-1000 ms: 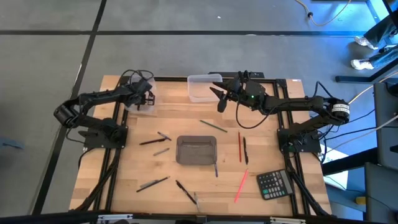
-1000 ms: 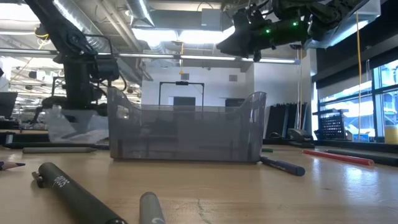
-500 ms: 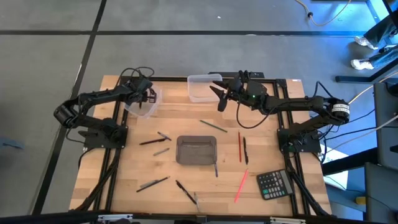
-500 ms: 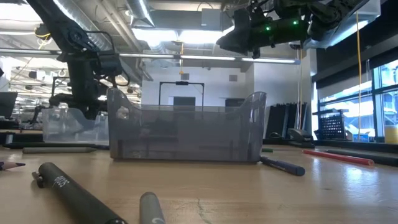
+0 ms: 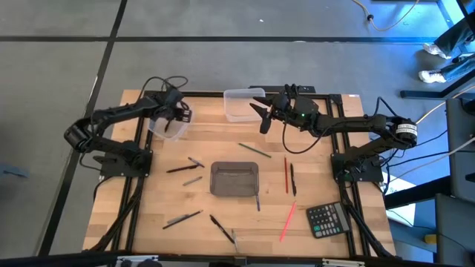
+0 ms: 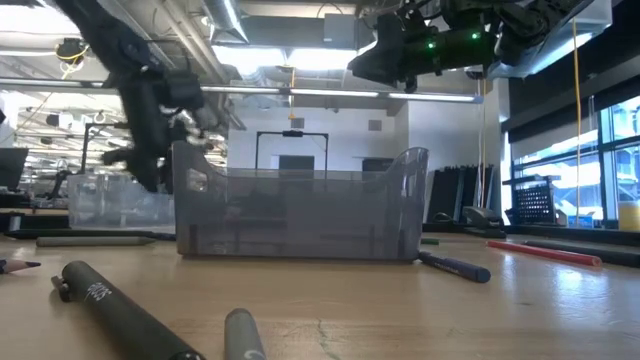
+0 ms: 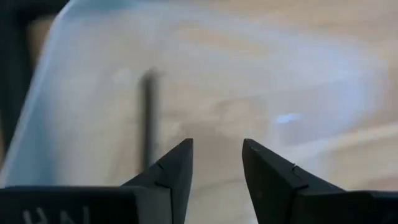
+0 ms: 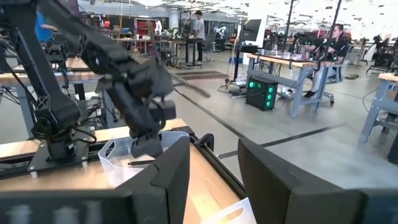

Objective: Sort crayons/erasers/pens/pencils in bins
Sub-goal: Put the black pen into the left transparent bin

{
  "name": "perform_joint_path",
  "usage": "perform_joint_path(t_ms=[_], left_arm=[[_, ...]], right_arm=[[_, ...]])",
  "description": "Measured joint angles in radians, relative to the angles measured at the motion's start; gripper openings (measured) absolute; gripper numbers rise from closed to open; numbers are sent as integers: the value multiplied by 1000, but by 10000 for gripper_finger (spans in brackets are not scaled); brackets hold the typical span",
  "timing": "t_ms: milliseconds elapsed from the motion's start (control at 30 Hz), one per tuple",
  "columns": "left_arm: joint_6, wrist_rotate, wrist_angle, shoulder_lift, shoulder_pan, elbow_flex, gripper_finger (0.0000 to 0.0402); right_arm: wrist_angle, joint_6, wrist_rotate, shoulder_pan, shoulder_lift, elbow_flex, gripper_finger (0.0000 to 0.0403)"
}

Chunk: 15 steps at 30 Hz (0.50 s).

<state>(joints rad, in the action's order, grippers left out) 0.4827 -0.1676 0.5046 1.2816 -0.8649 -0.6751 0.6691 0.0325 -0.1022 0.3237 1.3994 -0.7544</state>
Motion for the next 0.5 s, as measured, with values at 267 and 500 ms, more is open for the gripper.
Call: perform_joint_path(t_ms=[267,500], left_arm=[[-329,71,18,-2,158,-227,131],[-407,210,29,-2,372,-276,131]], right_arm=[[-5,3,-1,0,0,0,141],[-5,26,-20,2,0,0,141]])
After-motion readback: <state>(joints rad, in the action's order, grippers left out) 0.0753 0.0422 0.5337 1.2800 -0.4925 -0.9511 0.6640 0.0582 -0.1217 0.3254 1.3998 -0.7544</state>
